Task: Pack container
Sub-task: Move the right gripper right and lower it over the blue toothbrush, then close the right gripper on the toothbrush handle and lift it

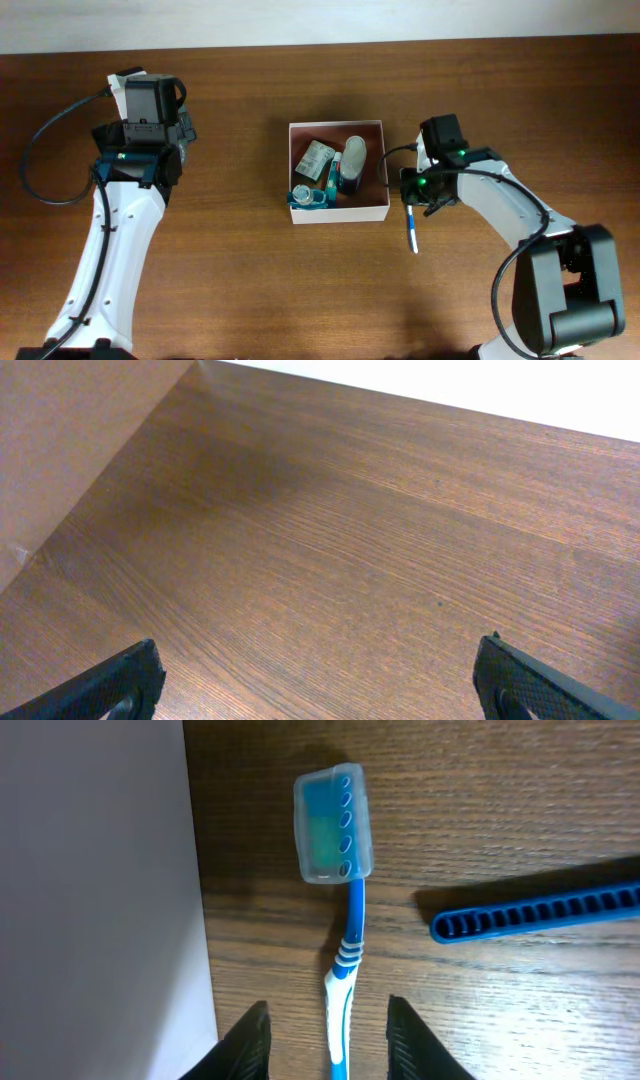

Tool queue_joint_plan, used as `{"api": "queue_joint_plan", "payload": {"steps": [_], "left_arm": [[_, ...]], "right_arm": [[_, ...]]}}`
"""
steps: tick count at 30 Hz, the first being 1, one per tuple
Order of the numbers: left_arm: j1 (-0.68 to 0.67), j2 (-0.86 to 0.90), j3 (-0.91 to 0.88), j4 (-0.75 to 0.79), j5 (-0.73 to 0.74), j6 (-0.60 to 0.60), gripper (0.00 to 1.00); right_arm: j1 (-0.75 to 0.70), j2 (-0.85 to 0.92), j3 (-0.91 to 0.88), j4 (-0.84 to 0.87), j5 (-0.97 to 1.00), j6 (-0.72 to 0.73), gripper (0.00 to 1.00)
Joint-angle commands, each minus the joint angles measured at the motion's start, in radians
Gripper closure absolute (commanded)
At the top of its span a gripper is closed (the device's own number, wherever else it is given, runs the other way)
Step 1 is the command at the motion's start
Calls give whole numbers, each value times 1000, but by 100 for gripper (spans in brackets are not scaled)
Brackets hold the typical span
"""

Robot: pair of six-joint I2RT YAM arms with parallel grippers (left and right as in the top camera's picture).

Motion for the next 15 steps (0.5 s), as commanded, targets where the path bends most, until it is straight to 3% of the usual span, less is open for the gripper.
{"api": "queue_joint_plan", "payload": {"steps": [1,15], "left_arm": [[3,6,7,2,0,-3,1],[3,6,7,2,0,-3,1]], "right_arm": [[5,-1,-33,31,-16,10,66],[6,19,-71,65,18,10,66]]}}
